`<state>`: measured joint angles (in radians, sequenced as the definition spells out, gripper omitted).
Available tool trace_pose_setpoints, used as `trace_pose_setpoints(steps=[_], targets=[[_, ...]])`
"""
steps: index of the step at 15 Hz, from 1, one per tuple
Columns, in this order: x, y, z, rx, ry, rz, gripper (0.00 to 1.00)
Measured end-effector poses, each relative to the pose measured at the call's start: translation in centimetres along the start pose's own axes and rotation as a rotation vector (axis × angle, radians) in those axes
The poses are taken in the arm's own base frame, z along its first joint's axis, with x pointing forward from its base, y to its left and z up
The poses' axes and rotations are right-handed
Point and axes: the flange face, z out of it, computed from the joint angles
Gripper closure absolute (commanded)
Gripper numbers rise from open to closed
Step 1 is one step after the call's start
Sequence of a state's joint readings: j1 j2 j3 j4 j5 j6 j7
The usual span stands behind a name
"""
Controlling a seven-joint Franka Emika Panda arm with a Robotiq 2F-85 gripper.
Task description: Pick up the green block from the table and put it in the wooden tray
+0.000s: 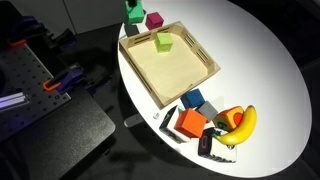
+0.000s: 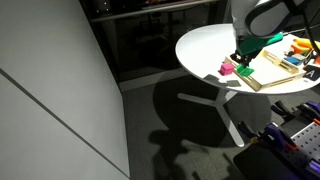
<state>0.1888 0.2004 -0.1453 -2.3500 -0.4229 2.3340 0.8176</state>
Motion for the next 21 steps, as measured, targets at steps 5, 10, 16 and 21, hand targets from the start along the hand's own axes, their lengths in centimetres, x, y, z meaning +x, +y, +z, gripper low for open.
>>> trace_pose_setpoints(steps=[5, 10, 16, 21], targets=[[-1.6, 3.2, 0.7, 0.0, -0.033, 0.089, 0.95], [-1.6, 7.1, 1.9, 0.058, -0.038, 0.191, 0.95], [-1.6, 11.3, 3.5, 0.217, -0.018, 0.335, 0.95], [-1.9, 14.0, 4.6, 0.291, -0.023, 0.415, 0.49]])
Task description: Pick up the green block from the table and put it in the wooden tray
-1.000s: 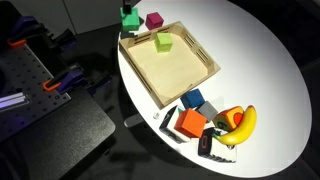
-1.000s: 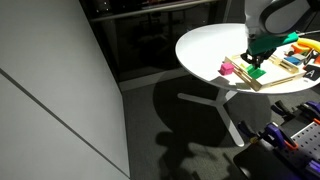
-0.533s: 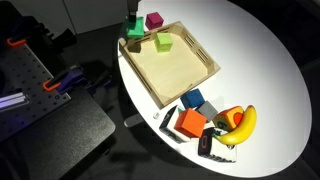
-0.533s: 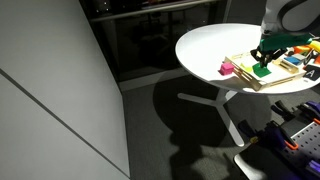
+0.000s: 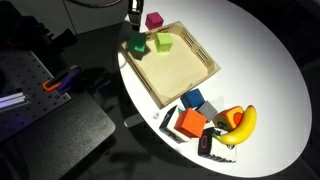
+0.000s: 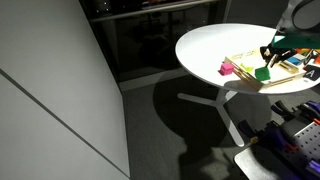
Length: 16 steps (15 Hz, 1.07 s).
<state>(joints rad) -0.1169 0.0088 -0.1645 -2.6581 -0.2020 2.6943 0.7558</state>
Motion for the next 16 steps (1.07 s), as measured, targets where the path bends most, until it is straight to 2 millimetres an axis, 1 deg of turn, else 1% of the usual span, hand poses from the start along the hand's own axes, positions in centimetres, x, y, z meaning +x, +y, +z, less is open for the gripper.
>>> trace_pose_setpoints(steps=[2, 3, 6, 7, 11, 16], targets=[[-0.1, 0.4, -0.2, 0.01, 0.001, 0.009, 0.32], [-0.2, 0.4, -0.3, 0.017, 0.002, 0.008, 0.25], [-0.7, 0.0, -1.1, 0.05, 0.0, -0.036, 0.02], [-1.0, -0.3, -1.5, 0.064, -0.001, -0.063, 0.0], [-2.6, -1.6, -2.8, 0.1, -0.044, -0.216, 0.0], [-4.9, -2.1, -4.1, 0.053, -0.166, -0.398, 0.0]])
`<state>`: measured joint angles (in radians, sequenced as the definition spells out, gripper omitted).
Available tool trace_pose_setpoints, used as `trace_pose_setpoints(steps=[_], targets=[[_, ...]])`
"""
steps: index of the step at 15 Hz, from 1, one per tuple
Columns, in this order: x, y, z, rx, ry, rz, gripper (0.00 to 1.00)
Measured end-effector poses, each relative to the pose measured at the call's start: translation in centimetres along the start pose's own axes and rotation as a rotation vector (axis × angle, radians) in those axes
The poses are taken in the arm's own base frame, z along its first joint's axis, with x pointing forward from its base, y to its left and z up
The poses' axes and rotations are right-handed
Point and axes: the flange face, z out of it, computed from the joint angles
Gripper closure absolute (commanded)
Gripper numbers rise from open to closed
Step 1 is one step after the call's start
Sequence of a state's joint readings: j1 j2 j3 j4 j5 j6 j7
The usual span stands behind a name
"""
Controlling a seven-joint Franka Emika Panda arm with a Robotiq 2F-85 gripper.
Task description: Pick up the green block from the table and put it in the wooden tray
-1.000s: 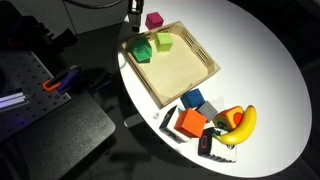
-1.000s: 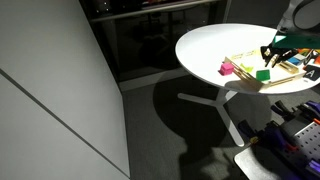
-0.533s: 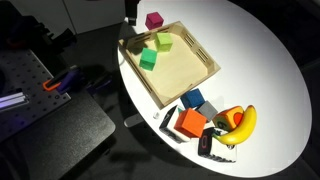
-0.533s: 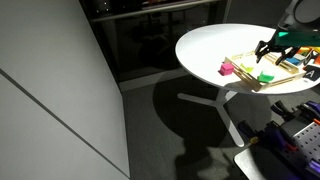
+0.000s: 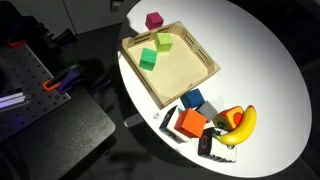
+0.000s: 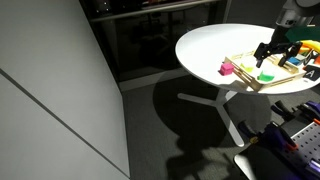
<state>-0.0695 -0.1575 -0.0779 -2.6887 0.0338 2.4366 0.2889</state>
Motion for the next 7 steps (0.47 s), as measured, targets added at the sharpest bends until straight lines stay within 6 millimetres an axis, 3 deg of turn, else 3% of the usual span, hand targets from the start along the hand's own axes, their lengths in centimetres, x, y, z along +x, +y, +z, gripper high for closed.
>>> trace_pose_setpoints(steps=[7], targets=[[-1.5, -0.9, -1.0, -0.068, -0.045, -0.099, 0.0]])
